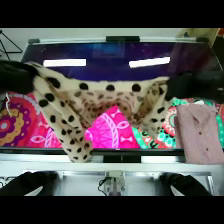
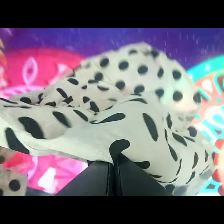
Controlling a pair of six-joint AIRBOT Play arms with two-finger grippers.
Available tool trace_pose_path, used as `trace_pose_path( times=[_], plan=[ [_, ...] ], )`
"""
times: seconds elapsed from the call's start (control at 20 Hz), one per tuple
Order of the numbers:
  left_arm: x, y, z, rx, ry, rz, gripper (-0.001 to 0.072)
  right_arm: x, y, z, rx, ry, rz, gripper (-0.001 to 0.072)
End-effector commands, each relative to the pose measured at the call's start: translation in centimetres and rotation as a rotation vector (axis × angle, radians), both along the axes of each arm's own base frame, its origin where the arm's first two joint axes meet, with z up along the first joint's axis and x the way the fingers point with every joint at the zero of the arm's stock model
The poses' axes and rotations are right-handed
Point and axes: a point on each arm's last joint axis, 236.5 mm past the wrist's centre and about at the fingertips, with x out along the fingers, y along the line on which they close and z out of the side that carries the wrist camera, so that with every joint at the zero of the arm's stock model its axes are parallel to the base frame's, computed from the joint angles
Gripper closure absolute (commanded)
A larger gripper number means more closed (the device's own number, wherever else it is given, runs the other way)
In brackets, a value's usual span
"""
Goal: Fold the shirts.
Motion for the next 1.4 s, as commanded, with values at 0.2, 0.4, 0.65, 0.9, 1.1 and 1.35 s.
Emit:
trace_pose_path(
  times=[0.2, 0.4, 0.65, 0.9, 1.1, 1.35],
  plan=[
    [4.1, 1.9, -19.9, 0.229, 0.423, 0.152, 0.0550, 6.1, 4.0, -11.8, -0.035, 0.226, 0.003, 0.0659],
    [5.2, 1.9, -21.3, 0.290, 0.420, 0.117, 0.0161, 6.6, 5.3, -14.2, -0.023, 0.291, 0.015, 0.0659],
    [6.3, 14.9, -19.2, 0.453, 0.486, 0.242, 0.0161, 6.0, 4.9, -14.8, -0.046, 0.329, 0.016, 0.0659],
    [6.9, 33.0, -17.3, 0.216, 0.419, 0.691, 0.0162, 5.4, 4.7, -15.1, -0.055, 0.356, 0.014, 0.0658],
    [3.6, 41.3, -22.4, 0.098, 0.544, 0.781, 0.0158, 5.2, 4.6, -15.2, -0.041, 0.377, -0.019, 0.0658],
    [6.3, 42.3, -26.9, 0.083, 0.578, 0.571, 0.0152, 4.5, 4.3, -15.5, -0.031, 0.420, -0.064, 0.0658]
  ],
)
